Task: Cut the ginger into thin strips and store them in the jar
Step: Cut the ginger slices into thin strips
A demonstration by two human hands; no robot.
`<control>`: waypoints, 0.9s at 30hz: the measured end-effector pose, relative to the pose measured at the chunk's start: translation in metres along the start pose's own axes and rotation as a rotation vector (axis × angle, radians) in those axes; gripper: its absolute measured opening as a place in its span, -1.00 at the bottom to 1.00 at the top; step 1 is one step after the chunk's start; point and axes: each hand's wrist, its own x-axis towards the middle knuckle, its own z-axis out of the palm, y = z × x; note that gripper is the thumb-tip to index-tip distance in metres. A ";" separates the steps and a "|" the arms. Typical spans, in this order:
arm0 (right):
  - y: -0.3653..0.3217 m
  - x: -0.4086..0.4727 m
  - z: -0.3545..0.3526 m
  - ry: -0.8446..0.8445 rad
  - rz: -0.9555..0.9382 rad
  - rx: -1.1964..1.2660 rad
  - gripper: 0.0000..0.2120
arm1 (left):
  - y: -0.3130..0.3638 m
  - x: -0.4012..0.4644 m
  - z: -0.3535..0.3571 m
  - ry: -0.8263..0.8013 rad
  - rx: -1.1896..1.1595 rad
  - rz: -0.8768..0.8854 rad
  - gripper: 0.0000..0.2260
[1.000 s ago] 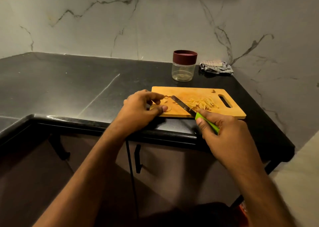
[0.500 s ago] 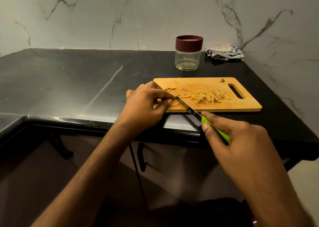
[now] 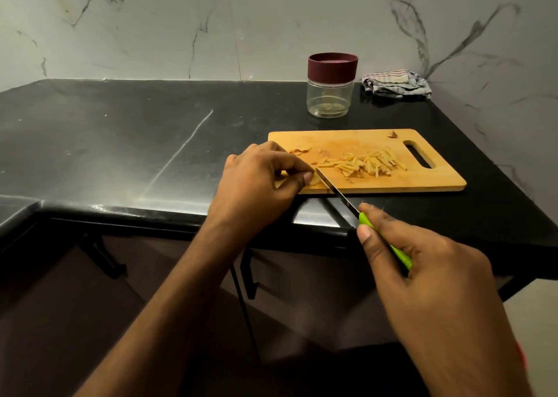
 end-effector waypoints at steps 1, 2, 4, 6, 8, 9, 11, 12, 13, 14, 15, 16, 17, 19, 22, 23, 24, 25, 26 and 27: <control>-0.001 -0.001 0.000 0.009 -0.004 0.005 -0.67 | 0.000 0.000 0.001 0.000 0.007 0.006 -0.90; -0.003 -0.002 0.000 0.014 -0.006 0.010 -0.67 | 0.000 -0.001 0.001 0.004 0.016 0.013 -0.91; -0.005 -0.004 0.001 0.014 -0.012 0.012 -0.66 | 0.000 -0.001 0.002 0.018 0.039 0.030 -0.93; -0.007 -0.005 0.002 0.017 -0.011 0.012 -0.66 | 0.000 -0.001 0.002 0.031 0.049 0.042 -0.93; -0.008 -0.007 0.002 0.021 -0.007 0.008 -0.67 | 0.000 -0.001 0.003 0.034 0.048 0.047 -0.93; -0.008 -0.008 0.001 0.023 -0.004 0.004 -0.67 | 0.000 -0.001 0.003 0.032 0.044 0.051 -0.92; -0.009 -0.008 0.000 0.026 0.011 0.002 -0.69 | -0.001 -0.001 0.003 0.032 0.038 0.067 -0.89; -0.010 -0.007 0.000 0.023 0.023 0.002 -0.70 | -0.001 0.000 0.003 0.034 0.034 0.075 -0.89; -0.011 -0.006 0.001 0.015 0.035 0.000 -0.70 | -0.001 0.000 0.003 0.036 0.029 0.079 -0.91; -0.012 -0.004 0.001 0.001 0.046 -0.004 -0.70 | -0.001 0.001 0.003 0.036 0.023 0.080 -0.92; -0.013 -0.001 0.003 -0.017 0.056 -0.009 -0.70 | -0.001 0.002 0.003 0.035 0.018 0.079 -0.93; -0.015 0.002 0.005 -0.034 0.065 -0.013 -0.69 | -0.001 0.003 0.003 0.033 0.015 0.076 -0.93; -0.015 0.006 0.007 -0.046 0.073 -0.013 -0.69 | -0.001 0.003 0.004 0.031 0.012 0.074 -0.93; -0.017 0.011 0.010 -0.065 0.100 -0.005 -0.69 | -0.002 0.003 0.003 0.032 0.005 0.068 -0.92; -0.018 0.009 0.005 -0.110 0.115 -0.020 -0.67 | -0.002 0.001 0.004 0.043 -0.004 0.055 -0.92; -0.018 0.005 0.001 -0.113 0.117 -0.032 -0.66 | -0.001 0.000 0.003 0.046 -0.004 0.055 -0.92; -0.019 0.002 -0.001 -0.112 0.119 -0.046 -0.66 | -0.001 0.000 0.003 0.048 0.000 0.058 -0.92; -0.019 -0.001 -0.003 -0.104 0.117 -0.063 -0.66 | -0.002 0.000 0.003 0.047 0.006 0.061 -0.92; -0.018 -0.003 -0.004 -0.093 0.112 -0.087 -0.67 | -0.002 -0.001 0.004 0.041 0.017 0.063 -0.91; -0.018 -0.003 -0.003 -0.088 0.103 -0.122 -0.66 | -0.002 -0.001 0.003 0.037 0.032 0.063 -0.91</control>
